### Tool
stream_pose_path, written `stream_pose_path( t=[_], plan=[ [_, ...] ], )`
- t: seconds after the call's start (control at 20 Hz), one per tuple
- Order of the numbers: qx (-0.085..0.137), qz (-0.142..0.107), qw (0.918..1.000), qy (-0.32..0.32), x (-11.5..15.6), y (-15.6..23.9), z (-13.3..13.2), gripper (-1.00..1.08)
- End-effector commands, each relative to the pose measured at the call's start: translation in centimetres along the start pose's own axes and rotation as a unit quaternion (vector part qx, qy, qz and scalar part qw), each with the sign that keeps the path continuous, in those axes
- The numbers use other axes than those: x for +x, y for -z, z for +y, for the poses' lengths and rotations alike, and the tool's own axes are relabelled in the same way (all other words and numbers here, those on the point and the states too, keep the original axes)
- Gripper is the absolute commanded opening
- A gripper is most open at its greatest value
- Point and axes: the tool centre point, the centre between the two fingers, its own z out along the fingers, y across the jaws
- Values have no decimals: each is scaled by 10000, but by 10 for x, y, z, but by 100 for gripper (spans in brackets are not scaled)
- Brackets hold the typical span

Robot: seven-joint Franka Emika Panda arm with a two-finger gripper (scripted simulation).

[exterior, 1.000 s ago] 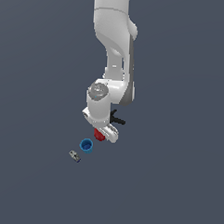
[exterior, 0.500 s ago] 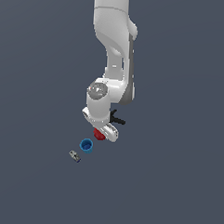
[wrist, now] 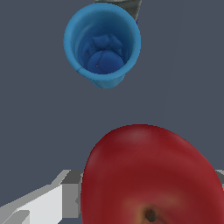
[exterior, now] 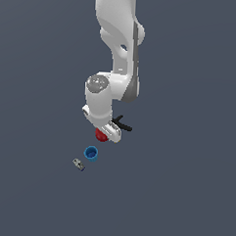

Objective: Pick up a designated object from a clutter of objects.

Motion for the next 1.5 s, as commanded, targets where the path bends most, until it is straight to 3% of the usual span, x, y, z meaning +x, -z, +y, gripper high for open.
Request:
stream_pose_path(
  t=[0.0, 1.45],
  plan=[
    [10, 11, 10000, -3, 0, 16, 9, -100],
    [-5, 13, 10000, -19, -1, 266, 167, -100]
  ],
)
